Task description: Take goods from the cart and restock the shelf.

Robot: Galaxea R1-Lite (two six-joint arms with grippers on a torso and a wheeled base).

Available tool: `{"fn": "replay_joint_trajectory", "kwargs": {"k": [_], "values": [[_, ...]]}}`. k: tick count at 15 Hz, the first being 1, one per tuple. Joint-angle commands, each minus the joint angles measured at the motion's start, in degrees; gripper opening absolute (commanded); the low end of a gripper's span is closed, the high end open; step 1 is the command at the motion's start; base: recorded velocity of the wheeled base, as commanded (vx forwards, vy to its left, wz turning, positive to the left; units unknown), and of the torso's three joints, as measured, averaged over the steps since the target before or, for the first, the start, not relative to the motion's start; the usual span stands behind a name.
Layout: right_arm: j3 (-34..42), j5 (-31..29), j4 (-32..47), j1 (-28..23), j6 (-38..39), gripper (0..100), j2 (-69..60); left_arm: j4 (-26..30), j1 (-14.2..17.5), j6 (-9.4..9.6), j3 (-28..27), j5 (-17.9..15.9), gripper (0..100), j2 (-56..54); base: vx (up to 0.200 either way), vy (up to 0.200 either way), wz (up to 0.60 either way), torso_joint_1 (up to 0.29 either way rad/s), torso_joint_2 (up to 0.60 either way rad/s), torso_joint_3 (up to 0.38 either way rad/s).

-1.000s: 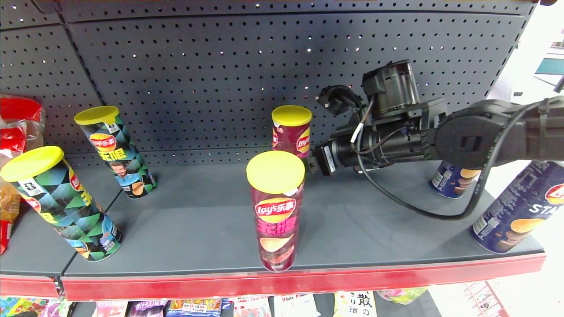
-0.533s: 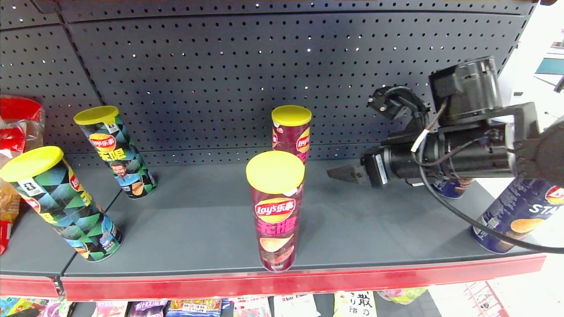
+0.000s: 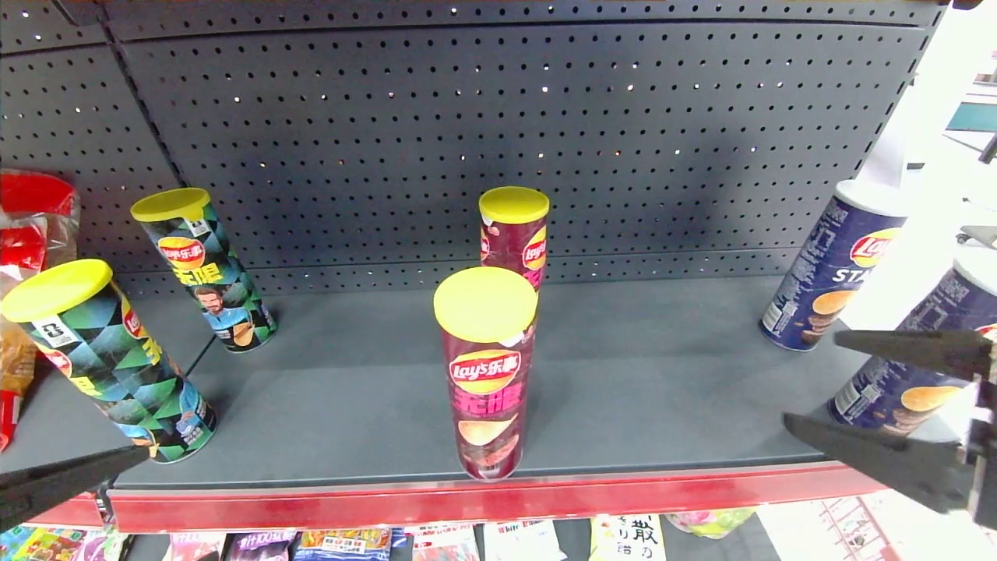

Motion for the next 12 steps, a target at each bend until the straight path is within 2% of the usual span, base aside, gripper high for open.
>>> {"fn": "replay_joint_trajectory", "kwargs": {"k": [1, 2, 3, 5, 7, 12], "values": [[14.42, -6.8, 3.86, -0.05, 0.31, 100, -30.21, -1.87, -0.01, -0.62, -4.31, 0.67, 100, 16.16, 0.0, 0.0, 0.0, 0.0, 0.0, 0.0], [14.51, -7.77, 6.23, -1.28, 1.1, 100, -32.85, -1.96, -0.01, -1.14, -5.1, 0.67, 100, 18.8, 0.0, 0.0, 0.0, 0.0, 0.0, 0.0], [14.51, -8.91, 10.45, -4.88, 2.16, 100, -36.19, -2.14, -0.1, -1.67, -6.16, 0.58, 100, 23.63, 0.0, 0.0, 0.0, 0.0, 0.0, 0.0], [15.22, -8.73, 13.35, -9.45, 2.86, 100, -40.4, -5.57, -0.1, -1.76, -8.36, 0.67, 100, 31.1, 0.0, 0.0, 0.0, 0.0, 0.0, 0.0], [15.83, -8.73, 14.67, -10.15, 2.95, 100, -42.34, -9.17, -0.36, -1.67, -10.11, 0.75, 100, 37.25, 0.0, 0.0, 0.0, 0.0, 0.0, 0.0], [17.76, -8.73, 14.75, -10.15, 3.12, 100, -43.22, -9.08, -1.41, -1.41, -13.19, 1.63, 100, 43.05, 0.0, 0.0, 0.0, 0.0, 0.0, 0.0]]}}
